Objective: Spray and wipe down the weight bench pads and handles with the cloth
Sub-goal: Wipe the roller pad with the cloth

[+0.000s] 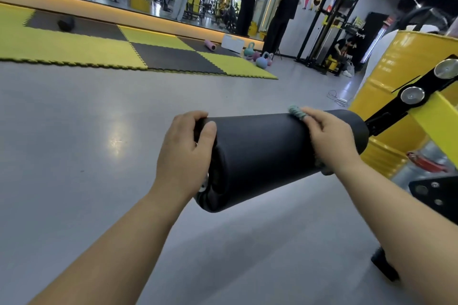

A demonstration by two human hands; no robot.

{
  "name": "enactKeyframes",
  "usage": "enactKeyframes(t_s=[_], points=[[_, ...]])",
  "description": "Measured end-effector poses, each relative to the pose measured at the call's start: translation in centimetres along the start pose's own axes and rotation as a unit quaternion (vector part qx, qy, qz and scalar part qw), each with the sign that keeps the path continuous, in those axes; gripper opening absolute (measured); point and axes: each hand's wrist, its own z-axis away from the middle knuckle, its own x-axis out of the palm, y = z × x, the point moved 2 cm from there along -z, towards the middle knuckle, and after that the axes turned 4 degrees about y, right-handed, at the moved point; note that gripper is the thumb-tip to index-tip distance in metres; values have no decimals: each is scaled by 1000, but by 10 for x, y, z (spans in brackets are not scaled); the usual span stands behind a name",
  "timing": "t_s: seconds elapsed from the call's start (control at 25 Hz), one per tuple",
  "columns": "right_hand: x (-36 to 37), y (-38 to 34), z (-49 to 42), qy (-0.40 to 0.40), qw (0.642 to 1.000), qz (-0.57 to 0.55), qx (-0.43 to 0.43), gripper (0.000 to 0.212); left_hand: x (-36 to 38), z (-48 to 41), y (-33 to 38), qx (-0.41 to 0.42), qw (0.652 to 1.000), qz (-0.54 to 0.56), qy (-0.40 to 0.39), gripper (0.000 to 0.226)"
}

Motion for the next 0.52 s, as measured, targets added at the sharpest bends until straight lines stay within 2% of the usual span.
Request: enactKeyframes(t_s=[0.04,0.08,0.2,0.28,0.36,0.4,0.44,0.52], points=[[5,-10,-1,-8,1000,25,9,26,0,2,-1,8,1000,0,3,31],[12,-31,3,-30,999,35,-23,27,1,4,-1,22,1000,-4,6,33],[36,-110,46,-91,971,-48,-214,26,1,8,-2,83,996,-10,13,45],[38,-120,66,-72,941,-103,-314,27,0,12,-6,104,994,6,12,43],[31,-86,58,-35,924,-85,-372,26,0,15,-10,110,994,18,0,42],[25,-61,45,-14,936,-58,-347,26,0,16,-10,110,994,16,-5,44],[17,-38,31,7,957,-39,-287,25,0,17,-10,109,994,13,-11,45],[0,-10,11,27,996,-19,-82,25,0,20,-7,105,994,9,-16,46]])
